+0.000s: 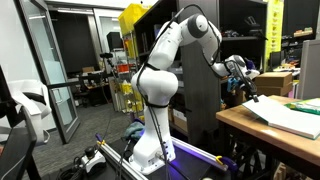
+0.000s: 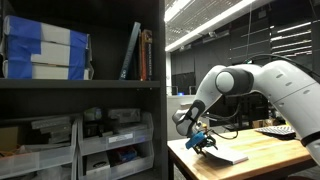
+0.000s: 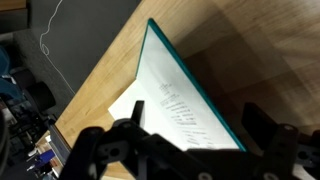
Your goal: Close the book.
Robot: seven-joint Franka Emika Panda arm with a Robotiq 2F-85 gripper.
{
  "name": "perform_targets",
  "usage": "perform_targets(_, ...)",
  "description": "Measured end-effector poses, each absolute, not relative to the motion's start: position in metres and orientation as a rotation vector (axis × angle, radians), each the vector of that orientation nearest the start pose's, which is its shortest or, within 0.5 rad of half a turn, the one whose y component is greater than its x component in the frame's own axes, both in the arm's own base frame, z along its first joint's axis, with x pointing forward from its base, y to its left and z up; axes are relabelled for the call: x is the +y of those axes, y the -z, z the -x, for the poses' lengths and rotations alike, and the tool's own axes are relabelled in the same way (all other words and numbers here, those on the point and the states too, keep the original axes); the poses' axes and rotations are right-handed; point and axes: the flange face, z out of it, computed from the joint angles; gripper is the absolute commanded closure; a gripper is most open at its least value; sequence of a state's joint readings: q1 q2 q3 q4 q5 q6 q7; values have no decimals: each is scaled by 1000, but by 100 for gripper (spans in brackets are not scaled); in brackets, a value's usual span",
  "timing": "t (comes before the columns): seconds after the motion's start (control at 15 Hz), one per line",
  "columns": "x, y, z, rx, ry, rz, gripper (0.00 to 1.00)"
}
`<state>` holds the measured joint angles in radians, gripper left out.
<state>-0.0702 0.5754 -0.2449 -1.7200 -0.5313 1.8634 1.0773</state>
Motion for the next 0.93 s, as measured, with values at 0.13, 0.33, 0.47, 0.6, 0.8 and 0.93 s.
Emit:
perform_targets(0.13,-216,-248,-590,-1256,183,-2058,0)
perform_targets(0.33,-207,-246,-590,-1225,141,-2090,0)
perform_targets(0.47,-202,-246,-588,-1208,109,-2117,0)
perform_targets(0.6,-199,-249,-586,-1196,76,-2140,0)
perform_targets(0.8,-199,-257,-583,-1206,44,-2163,0)
perform_targets(0.93,-206,-267,-581,-1243,34,-2164,0)
